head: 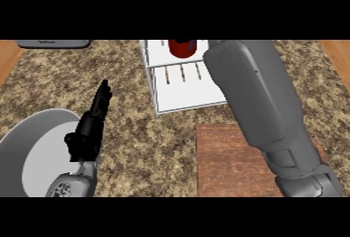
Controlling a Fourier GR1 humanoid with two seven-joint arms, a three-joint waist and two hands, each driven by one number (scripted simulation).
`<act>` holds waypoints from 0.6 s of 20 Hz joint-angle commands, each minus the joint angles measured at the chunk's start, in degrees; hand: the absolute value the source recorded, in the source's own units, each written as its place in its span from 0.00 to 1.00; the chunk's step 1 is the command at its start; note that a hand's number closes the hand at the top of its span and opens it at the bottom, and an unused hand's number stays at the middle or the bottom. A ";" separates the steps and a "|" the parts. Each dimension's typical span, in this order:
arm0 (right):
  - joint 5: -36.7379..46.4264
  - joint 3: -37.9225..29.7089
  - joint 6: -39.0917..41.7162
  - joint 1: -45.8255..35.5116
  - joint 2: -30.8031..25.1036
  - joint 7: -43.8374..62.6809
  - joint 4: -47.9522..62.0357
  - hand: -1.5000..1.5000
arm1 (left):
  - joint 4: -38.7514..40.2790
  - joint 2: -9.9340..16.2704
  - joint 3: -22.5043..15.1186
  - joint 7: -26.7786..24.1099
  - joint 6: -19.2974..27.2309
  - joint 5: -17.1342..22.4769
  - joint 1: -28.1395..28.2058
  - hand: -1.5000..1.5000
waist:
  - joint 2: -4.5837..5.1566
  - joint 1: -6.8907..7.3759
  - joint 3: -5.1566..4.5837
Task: Pick the can from the cutting board and place it in the tiered basket
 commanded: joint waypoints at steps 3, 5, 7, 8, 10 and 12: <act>1.93 -4.91 -7.91 -2.03 -2.04 5.91 -4.30 0.00 | -0.52 -1.24 -1.25 -0.48 1.32 -1.29 2.06 0.50 | -0.24 -0.21 -0.02; 2.17 -5.58 -7.92 2.88 -3.59 6.81 -10.78 0.00 | 2.09 -0.81 0.90 0.02 1.84 -0.98 -1.83 0.50 | -0.45 -1.76 0.02; 0.18 -7.54 -6.53 9.19 -4.76 7.07 -17.37 0.00 | 0.74 0.12 1.55 0.04 1.34 -0.40 0.26 0.50 | -0.77 -2.60 0.06; 0.44 -8.72 -7.71 9.32 -4.20 9.18 -18.86 0.00 | 0.21 0.45 1.13 -1.35 0.27 0.16 1.98 0.50 | -0.73 -2.10 0.03; -2.68 -11.51 -5.90 14.18 -5.81 7.90 -25.49 0.00 | -0.93 -0.21 0.75 0.24 2.78 -2.00 1.89 0.50 | -0.93 -2.76 0.11; -5.24 -11.93 -3.33 20.31 -5.52 7.35 -34.92 0.00 | -3.60 0.29 0.24 0.86 0.88 -0.48 4.16 0.50 | -1.35 -3.33 0.12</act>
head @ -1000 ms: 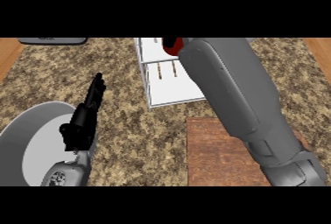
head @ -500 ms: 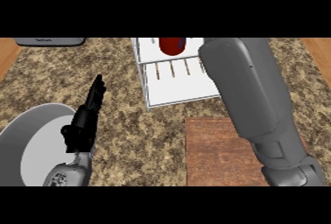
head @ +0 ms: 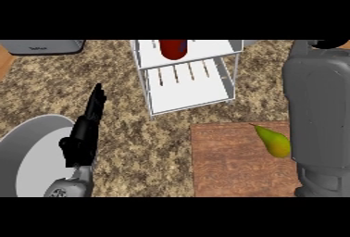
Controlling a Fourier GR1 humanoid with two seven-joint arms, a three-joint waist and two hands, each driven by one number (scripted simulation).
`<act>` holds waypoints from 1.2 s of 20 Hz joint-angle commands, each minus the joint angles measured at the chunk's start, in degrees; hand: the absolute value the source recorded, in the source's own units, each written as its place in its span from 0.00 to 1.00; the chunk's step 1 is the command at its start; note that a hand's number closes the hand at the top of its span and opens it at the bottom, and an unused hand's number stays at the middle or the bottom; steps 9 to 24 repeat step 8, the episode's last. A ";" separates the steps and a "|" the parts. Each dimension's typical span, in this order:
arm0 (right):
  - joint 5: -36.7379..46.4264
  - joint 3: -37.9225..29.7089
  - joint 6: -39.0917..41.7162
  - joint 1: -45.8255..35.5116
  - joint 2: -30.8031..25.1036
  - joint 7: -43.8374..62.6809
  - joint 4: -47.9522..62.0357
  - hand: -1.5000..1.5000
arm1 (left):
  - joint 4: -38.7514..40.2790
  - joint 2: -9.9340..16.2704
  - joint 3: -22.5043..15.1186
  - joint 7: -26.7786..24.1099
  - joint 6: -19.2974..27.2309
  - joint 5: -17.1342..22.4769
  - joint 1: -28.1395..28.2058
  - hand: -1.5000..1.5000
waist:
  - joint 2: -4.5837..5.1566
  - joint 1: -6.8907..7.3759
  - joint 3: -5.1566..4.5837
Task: Pick the can from the cutting board and place it in the tiered basket
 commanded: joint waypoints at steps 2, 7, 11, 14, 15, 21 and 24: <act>-6.25 -4.24 4.46 12.47 -2.18 2.71 -19.63 0.00 | 0.76 0.15 0.90 -1.16 0.00 0.58 1.34 0.50 | -0.15 -1.13 -0.02; -18.00 -11.10 12.26 30.36 -5.55 -1.99 -35.05 0.00 | -1.82 1.87 1.81 0.82 -1.16 1.18 1.07 0.50 | -0.09 -1.17 0.06; -20.99 -11.43 14.36 32.45 -5.23 -1.70 -38.66 0.00 | 2.03 0.86 2.13 -3.23 -0.87 1.60 1.61 0.50 | 0.15 -1.01 -0.02; -20.99 -11.43 14.36 32.45 -5.23 -1.70 -38.66 0.00 | 2.03 0.86 2.13 -3.23 -0.87 1.60 1.61 0.50 | 0.15 -1.01 -0.02; -20.99 -11.43 14.36 32.45 -5.23 -1.70 -38.66 0.00 | 2.03 0.86 2.13 -3.23 -0.87 1.60 1.61 0.50 | 0.15 -1.01 -0.02; -20.99 -11.43 14.36 32.45 -5.23 -1.70 -38.66 0.00 | 2.03 0.86 2.13 -3.23 -0.87 1.60 1.61 0.50 | 0.15 -1.01 -0.02; -20.99 -11.43 14.36 32.45 -5.23 -1.70 -38.66 0.00 | 2.03 0.86 2.13 -3.23 -0.87 1.60 1.61 0.50 | 0.15 -1.01 -0.02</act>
